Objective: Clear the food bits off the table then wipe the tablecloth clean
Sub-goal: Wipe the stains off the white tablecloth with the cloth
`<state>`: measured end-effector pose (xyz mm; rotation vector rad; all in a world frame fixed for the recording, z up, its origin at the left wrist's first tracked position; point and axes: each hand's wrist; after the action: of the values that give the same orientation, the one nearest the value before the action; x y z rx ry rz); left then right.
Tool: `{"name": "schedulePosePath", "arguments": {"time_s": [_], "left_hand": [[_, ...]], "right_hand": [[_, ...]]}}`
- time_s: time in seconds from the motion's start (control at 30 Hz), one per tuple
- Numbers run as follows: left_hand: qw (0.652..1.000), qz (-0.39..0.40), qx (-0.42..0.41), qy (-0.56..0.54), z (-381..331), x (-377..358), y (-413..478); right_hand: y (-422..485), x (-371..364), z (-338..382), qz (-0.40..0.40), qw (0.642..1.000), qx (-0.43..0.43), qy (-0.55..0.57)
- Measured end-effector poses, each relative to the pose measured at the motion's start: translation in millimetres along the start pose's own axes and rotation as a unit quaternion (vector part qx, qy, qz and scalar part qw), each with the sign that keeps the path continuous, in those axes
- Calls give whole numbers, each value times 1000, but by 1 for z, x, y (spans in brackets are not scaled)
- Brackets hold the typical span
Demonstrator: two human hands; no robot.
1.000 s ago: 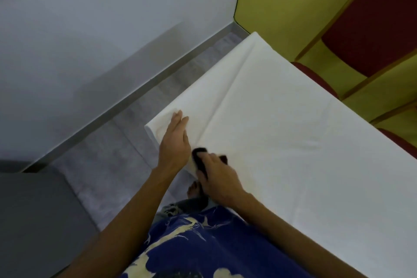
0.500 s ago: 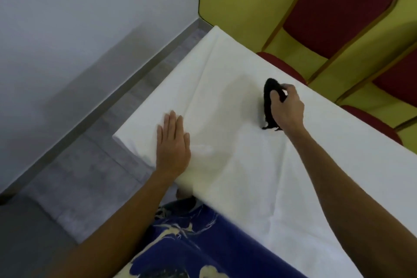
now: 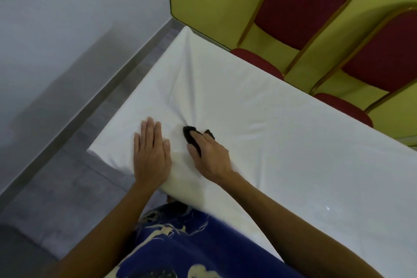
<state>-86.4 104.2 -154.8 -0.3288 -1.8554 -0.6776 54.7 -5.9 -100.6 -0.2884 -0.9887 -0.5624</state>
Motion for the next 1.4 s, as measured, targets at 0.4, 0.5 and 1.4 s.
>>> {"name": "schedulePosePath", "arguments": {"time_s": [0.4, 0.5, 1.4], "left_hand": [[1000, 2, -16, -3, 7, 7, -6], [1000, 12, -17, -6, 8, 8, -4], [999, 23, -20, -30, 12, 13, 0]], "right_hand": [[-14, 40, -70, -72, 980, 102, -156], [0, 74, -121, -104, 972, 1, -209], [5, 81, -124, -139, 956, -174, -190]]}}
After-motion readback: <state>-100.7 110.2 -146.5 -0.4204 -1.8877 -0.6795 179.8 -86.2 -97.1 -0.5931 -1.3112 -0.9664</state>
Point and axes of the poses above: each hand's wrist, its own y-axis towards the middle knuckle, its own x-axis out of the back of the hand, z = x × y, and after that the axes turned 12 degrees about -z, right-handed
